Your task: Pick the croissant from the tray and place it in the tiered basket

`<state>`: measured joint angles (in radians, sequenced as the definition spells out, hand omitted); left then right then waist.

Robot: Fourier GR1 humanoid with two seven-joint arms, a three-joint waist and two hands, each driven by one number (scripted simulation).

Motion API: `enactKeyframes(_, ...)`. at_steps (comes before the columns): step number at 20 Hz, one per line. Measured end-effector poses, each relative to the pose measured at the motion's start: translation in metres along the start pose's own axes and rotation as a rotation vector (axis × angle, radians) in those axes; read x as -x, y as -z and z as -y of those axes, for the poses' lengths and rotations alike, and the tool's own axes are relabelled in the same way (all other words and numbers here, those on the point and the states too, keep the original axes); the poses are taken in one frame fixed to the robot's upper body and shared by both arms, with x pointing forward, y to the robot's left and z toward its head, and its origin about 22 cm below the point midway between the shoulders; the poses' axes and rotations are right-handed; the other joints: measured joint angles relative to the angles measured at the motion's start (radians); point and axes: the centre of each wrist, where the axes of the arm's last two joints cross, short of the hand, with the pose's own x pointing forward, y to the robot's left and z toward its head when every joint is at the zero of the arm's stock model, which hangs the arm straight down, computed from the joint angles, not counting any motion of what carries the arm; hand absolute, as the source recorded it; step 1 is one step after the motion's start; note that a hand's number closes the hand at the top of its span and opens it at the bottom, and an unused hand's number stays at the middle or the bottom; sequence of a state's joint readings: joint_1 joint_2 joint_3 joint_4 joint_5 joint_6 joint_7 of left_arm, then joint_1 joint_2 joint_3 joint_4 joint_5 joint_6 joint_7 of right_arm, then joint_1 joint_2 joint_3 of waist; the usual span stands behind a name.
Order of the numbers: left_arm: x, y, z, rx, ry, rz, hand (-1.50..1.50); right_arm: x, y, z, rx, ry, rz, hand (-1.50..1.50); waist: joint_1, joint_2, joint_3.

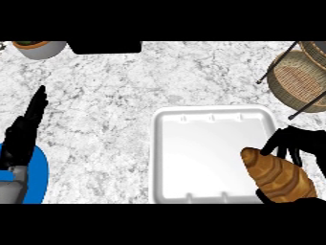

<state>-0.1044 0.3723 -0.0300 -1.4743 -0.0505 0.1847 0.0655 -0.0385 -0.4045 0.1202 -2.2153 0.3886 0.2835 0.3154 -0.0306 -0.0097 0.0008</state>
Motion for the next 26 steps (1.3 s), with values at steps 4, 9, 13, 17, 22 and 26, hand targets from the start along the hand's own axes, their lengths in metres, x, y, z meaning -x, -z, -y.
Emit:
enactKeyframes(4,-0.002,0.002,0.001,0.007,0.000,0.005,0.00,0.000,-0.010,0.047,0.125,-0.041,0.020,1.50,0.012,0.004,0.000)
enactKeyframes(9,-0.004,0.005,0.004,0.019,0.001,0.015,0.00,0.006,-0.004,0.101,0.180,-0.141,0.012,1.50,0.024,0.008,-0.001)
enactKeyframes(13,-0.004,0.006,0.003,0.026,0.004,0.019,0.00,0.011,0.010,0.130,0.161,-0.106,0.006,1.50,0.031,0.009,-0.001)
enactKeyframes(17,0.001,0.006,0.006,0.029,-0.002,0.022,0.00,0.022,0.028,0.139,0.158,-0.132,0.019,1.50,0.036,0.010,-0.001)
enactKeyframes(22,-0.005,0.011,0.014,0.030,0.001,0.033,0.00,0.038,0.053,0.150,0.184,-0.255,0.012,1.50,0.043,0.014,-0.001)
enactKeyframes(26,-0.007,0.013,0.013,0.037,0.003,0.036,0.00,0.054,0.067,0.157,0.235,-0.411,-0.030,1.50,0.052,0.017,-0.001)
